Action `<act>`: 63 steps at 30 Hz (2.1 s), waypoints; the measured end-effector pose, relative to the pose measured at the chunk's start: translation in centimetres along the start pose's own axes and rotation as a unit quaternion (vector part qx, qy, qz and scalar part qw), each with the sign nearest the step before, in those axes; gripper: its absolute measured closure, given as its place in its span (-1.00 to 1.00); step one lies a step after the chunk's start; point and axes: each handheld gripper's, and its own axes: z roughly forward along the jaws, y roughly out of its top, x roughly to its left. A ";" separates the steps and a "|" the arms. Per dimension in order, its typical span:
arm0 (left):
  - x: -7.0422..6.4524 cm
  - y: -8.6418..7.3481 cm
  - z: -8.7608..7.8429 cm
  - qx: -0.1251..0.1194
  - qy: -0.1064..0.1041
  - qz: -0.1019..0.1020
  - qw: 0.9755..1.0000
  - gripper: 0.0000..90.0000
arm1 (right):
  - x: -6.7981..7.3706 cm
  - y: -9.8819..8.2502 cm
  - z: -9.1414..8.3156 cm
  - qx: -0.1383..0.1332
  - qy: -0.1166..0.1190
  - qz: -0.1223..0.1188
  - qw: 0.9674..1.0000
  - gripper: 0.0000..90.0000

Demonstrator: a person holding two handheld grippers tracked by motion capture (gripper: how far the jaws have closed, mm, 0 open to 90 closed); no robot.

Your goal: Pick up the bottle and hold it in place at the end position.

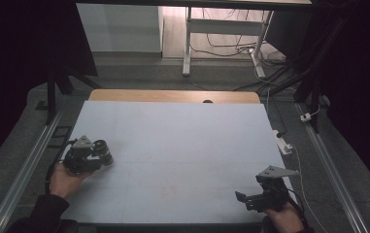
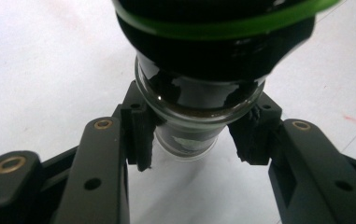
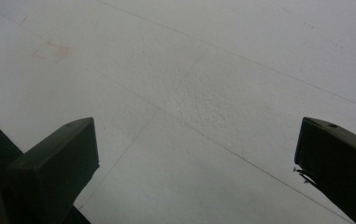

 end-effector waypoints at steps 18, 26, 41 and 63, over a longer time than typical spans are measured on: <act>-2.8 5.1 0.8 -0.008 -0.031 0.013 0.999 0.19 | -0.1 0.0 0.0 -0.001 0.002 0.004 1.000 -1.00; -4.1 7.2 1.7 -0.007 -0.040 0.022 0.999 0.19 | 0.0 0.0 0.0 -0.001 0.002 0.005 1.000 -1.00; -6.7 11.4 4.4 -0.001 -0.060 0.040 0.997 0.19 | -0.1 0.0 0.0 -0.002 0.003 0.005 1.000 -1.00; -9.6 16.0 10.4 0.019 -0.073 0.055 0.996 0.19 | -0.2 0.0 0.0 -0.002 0.006 0.008 1.000 -1.00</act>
